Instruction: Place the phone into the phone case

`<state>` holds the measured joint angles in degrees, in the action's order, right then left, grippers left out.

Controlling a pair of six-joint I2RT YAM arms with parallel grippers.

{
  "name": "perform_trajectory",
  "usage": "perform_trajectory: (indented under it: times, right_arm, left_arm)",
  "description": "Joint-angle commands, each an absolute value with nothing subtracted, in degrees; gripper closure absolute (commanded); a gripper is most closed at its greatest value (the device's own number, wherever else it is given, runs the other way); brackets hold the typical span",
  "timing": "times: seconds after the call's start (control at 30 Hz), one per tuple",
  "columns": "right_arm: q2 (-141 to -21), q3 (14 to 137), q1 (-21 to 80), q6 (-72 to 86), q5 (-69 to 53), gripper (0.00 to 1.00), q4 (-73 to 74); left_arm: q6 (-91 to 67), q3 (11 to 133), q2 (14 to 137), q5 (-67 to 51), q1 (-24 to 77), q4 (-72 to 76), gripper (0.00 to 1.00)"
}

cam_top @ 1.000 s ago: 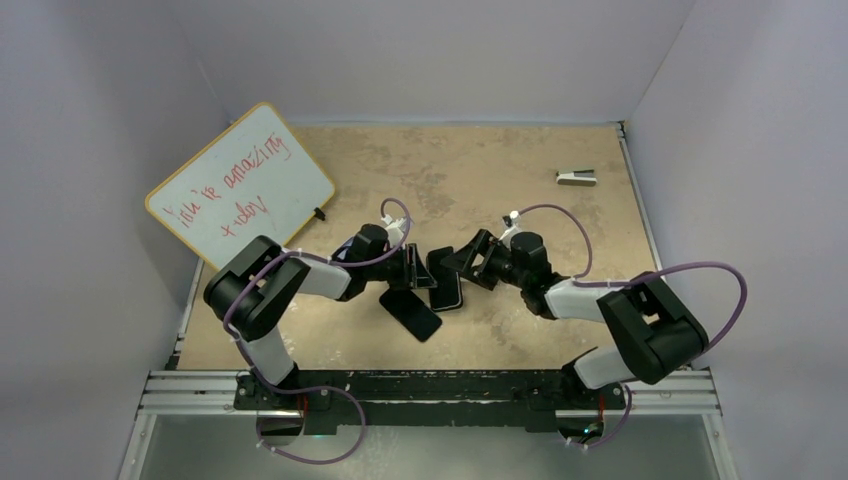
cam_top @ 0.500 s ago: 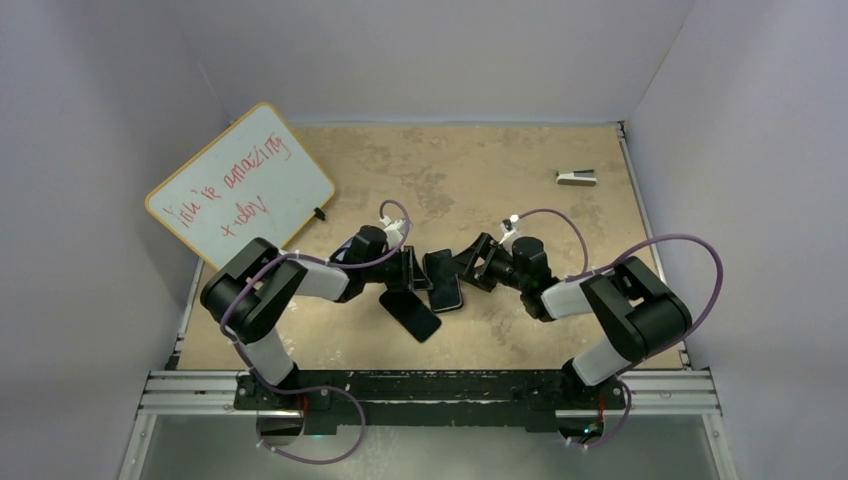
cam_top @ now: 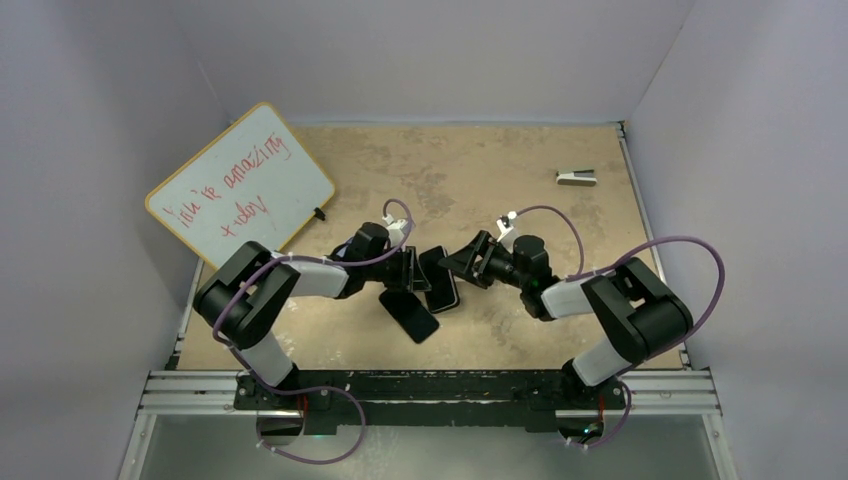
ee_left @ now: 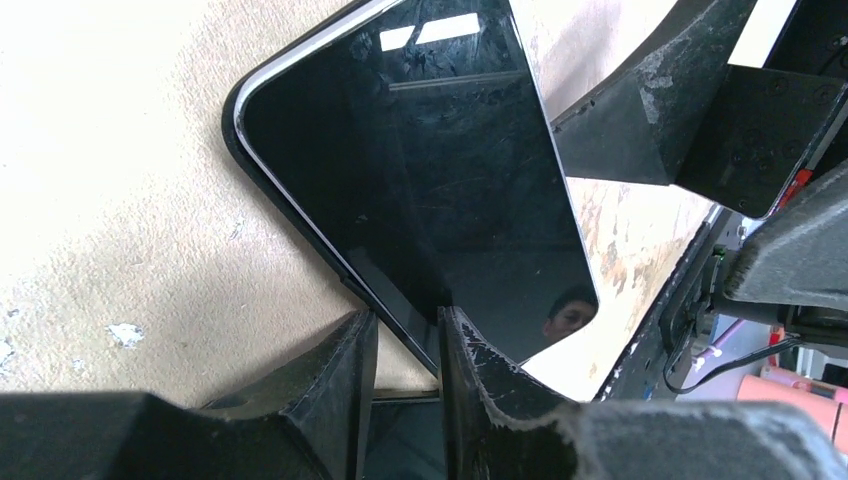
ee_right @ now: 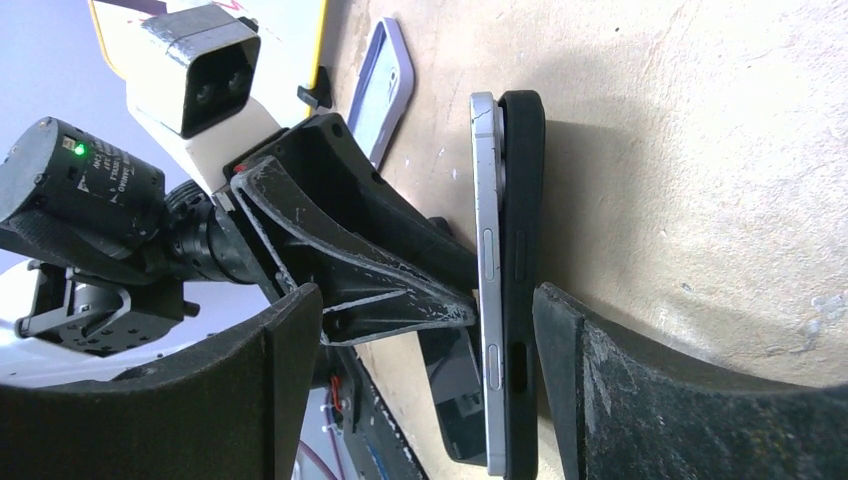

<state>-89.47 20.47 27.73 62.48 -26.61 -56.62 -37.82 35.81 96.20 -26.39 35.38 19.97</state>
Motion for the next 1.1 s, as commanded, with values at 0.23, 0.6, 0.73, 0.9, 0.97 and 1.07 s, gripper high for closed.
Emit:
perform_trajectory:
  times: [0.23,0.6,0.73,0.9,0.97,1.07]
  right_arm:
    - [-92.69,21.51,29.1,64.97,-35.42,0.24,-63.19]
    - [-90.91,22.2,29.17,60.75,-33.15,0.32,-54.46]
    - [-91.46,22.15,29.1,60.73,-33.31,0.45,-54.57]
    - [-91.32,22.49,29.15,60.01,-32.67,0.69,-53.28]
    - [-91.0,22.47,29.11,59.58,-32.05,0.81,-52.49]
    - [-89.48,22.25,29.09,58.36,-30.15,0.96,-50.01]
  left_arm:
    - [-33.42,37.27,95.01,-22.91,35.57,17.01,0.7]
    - [-33.23,36.73,93.61,-21.75,35.52,16.35,0.73]
    - [-33.07,36.83,93.68,-21.77,35.58,16.18,0.73]
    - [-32.93,36.83,93.78,-21.62,35.54,15.87,0.72]
    - [-32.96,36.83,93.78,-21.62,35.54,15.74,0.72]
    - [-33.23,36.62,93.71,-21.83,35.51,16.0,0.72]
